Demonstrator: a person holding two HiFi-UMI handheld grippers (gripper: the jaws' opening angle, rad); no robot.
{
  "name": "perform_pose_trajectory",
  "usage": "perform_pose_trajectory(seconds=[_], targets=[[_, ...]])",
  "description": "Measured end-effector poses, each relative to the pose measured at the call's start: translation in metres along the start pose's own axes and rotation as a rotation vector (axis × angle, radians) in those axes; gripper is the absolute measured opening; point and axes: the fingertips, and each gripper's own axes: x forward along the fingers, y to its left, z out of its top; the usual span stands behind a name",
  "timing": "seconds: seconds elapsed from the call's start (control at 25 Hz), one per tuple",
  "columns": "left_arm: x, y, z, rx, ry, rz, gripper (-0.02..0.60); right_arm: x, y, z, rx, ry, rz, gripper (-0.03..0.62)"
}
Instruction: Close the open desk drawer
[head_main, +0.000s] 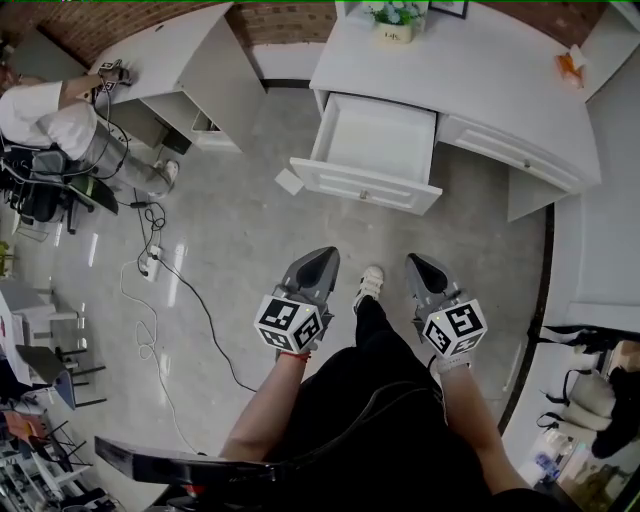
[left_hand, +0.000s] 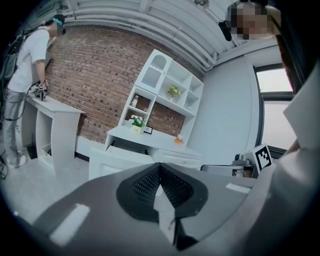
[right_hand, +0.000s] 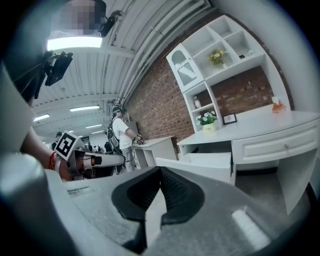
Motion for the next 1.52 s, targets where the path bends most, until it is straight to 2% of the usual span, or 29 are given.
perform_pose_trajectory(seconds=[0.2,0.56,1.0,1.28,1.52], targets=[[0.030,0.018,0.002,-0.039,0.016,-0.004,0.003,0.026,-0.020,0.001,0.015,0.021,-0.003,0.000],[0.071,0.055,-0.007,-0.110,0.061,0.007,0.003,0.072,-0.052,-0.015,0.092,0.071,-0.062,0.000],[0.132,0.084,-0.019,-0.127,0.115,-0.012,0.003,0.138,-0.078,-0.023,0.125,0.124,-0.055,0.000],[0.162,0.102,-0.032,-0.146,0.172,-0.002,0.003,0.159,-0.104,-0.040,0.183,0.200,-0.108,0.000],[0.184,0.119,-0.036,-0.158,0.206,0.011,0.003,0.176,-0.116,-0.048,0.205,0.257,-0.113,0.000]])
